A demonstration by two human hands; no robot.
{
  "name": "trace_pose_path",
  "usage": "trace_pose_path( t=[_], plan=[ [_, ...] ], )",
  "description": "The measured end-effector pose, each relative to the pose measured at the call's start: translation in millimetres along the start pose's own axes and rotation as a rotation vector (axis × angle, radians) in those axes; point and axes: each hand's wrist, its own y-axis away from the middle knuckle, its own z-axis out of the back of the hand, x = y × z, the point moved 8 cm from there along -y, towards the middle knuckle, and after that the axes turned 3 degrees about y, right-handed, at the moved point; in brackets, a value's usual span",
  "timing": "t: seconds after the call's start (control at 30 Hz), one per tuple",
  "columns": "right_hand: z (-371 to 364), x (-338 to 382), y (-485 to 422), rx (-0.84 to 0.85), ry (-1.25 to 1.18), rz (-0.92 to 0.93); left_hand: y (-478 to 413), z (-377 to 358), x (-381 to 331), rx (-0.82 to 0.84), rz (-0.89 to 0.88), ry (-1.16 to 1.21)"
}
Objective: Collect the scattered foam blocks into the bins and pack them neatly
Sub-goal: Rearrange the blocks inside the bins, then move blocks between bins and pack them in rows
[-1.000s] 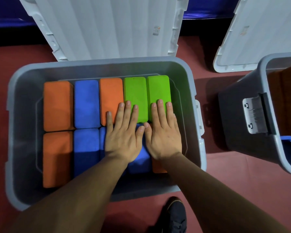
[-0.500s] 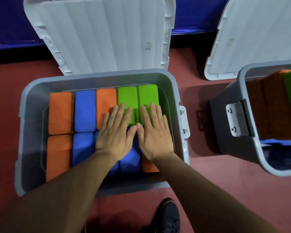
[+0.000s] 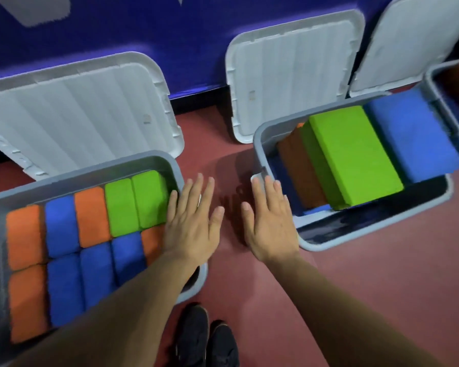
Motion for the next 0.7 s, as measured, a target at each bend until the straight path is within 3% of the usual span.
trace_pose_path(
  t=[0.2,0.33,0.47,0.57,0.7],
  plan=[
    [91,-100,-29,-0.165,0.121,-0.189,-33,-36,-114,0.126,-0.060,0.107],
    [127,-171,-61,-0.068,0.146,-0.334,-71,-54,-187,0.126,-0.068,0.196],
    [106,-197,-72,0.137,0.144,-0.344,-111,-77,-233,0.199,-0.004,0.247],
    [96,-203,-72,0.144,0.148,-0.351,-126,-98,-244,0.307,-0.030,0.159],
    [95,-208,-78,0.136,0.158,-0.345,-133,-113,-238,0.310,-0.057,0.094]
  ],
)
